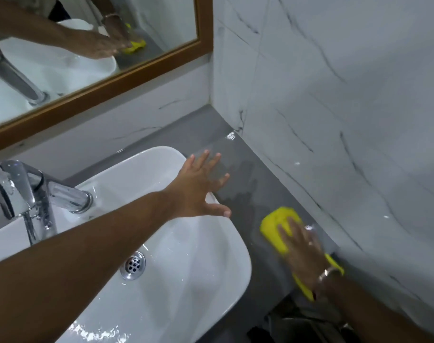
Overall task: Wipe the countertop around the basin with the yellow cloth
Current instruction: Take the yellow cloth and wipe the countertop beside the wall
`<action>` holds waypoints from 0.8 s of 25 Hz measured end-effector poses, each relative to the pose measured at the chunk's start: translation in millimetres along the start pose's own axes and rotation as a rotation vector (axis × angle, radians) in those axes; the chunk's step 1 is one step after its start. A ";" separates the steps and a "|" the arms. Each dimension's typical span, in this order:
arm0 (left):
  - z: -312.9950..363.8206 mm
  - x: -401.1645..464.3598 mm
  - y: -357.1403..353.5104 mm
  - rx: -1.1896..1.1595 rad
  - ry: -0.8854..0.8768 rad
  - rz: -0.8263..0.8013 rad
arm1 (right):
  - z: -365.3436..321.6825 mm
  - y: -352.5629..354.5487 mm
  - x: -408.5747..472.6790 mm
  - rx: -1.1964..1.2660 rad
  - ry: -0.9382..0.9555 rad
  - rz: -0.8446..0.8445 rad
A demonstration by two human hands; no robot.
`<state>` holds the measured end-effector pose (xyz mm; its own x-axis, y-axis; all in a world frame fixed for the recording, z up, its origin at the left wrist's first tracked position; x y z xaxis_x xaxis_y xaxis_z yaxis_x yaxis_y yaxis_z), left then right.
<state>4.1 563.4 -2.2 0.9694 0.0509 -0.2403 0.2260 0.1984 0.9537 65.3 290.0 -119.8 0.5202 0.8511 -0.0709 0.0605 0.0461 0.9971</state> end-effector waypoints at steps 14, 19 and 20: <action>-0.8 1.2 -4.4 0.059 0.067 -0.067 | -26.3 10.6 22.3 0.240 -0.167 -0.110; -0.7 2.4 -3.6 0.057 0.083 -0.103 | -73.4 -11.0 -29.1 0.198 0.392 0.002; -0.6 1.5 -3.3 0.060 0.089 -0.110 | -40.0 -12.4 -9.7 0.166 0.279 0.010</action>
<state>4.8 563.4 -5.8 0.9265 0.1195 -0.3569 0.3387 0.1491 0.9290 25.5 302.1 -130.4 0.2693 0.9626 -0.0284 0.2068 -0.0290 0.9779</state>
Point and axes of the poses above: each hand's wrist, its own x-axis towards the middle knuckle, its own y-axis out of the back of the hand, z = x × y, the point moved 7 cm from there along x, towards the middle knuckle, and after that the axes turned 3 degrees about z, right-handed, at the moved point
